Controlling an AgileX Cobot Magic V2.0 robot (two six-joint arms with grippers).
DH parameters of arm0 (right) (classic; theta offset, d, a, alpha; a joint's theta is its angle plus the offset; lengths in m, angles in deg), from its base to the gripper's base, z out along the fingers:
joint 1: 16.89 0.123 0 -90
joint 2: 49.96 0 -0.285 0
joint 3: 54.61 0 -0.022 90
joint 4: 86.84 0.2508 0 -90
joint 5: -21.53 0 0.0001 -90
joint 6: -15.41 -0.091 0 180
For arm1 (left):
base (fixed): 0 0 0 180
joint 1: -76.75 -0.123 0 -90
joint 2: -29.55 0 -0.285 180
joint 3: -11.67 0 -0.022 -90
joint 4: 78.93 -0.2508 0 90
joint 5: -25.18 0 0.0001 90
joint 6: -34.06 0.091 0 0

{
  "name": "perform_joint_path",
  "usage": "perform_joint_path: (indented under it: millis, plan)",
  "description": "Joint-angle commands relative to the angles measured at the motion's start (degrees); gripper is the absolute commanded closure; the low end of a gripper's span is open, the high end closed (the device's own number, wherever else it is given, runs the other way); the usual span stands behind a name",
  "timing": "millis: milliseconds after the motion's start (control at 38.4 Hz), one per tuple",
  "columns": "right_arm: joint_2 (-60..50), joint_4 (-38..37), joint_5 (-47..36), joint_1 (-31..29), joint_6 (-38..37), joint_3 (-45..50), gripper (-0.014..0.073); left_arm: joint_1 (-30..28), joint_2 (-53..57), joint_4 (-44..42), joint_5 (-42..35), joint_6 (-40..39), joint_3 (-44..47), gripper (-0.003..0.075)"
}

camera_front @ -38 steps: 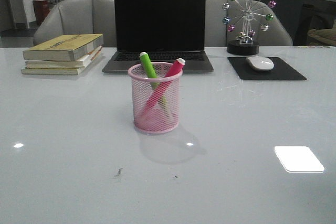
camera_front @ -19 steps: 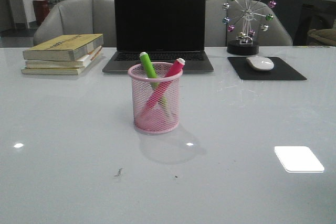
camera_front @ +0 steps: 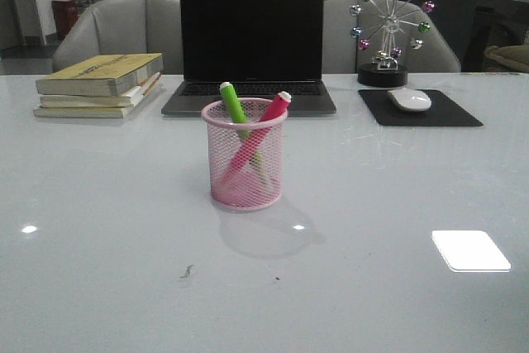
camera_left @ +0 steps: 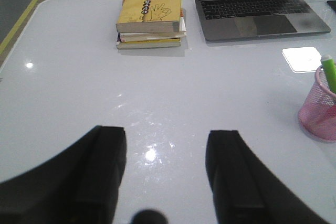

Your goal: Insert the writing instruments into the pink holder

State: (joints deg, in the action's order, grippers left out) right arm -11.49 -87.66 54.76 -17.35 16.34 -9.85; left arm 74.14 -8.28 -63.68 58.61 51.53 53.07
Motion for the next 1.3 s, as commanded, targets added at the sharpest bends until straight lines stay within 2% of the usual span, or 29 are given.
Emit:
perform_joint_path:
  millis: [0, 989, 1119, 1275]
  plan:
    - [0.0, -0.6, -4.9, -0.4, 0.5, -1.7, 0.0545, -0.1, -0.1, 1.1, -4.3, -0.2, -1.8, 0.0318]
    - [-1.5, 0.1, -5.1, -0.3, 0.5, -0.4, 0.0543, -0.1, -0.1, 1.1, -4.3, -0.2, -1.8, 0.0318]
    - [-6.0, 1.2, -7.2, -0.3, 0.5, 2.4, 0.0543, -0.1, -0.1, 1.1, -4.3, -0.2, -1.8, 0.0318]
    - [-12.8, 1.6, -14.5, -0.3, 0.5, 9.1, 0.0543, -0.1, -0.1, 1.1, -4.3, -0.2, -1.8, 0.0318]
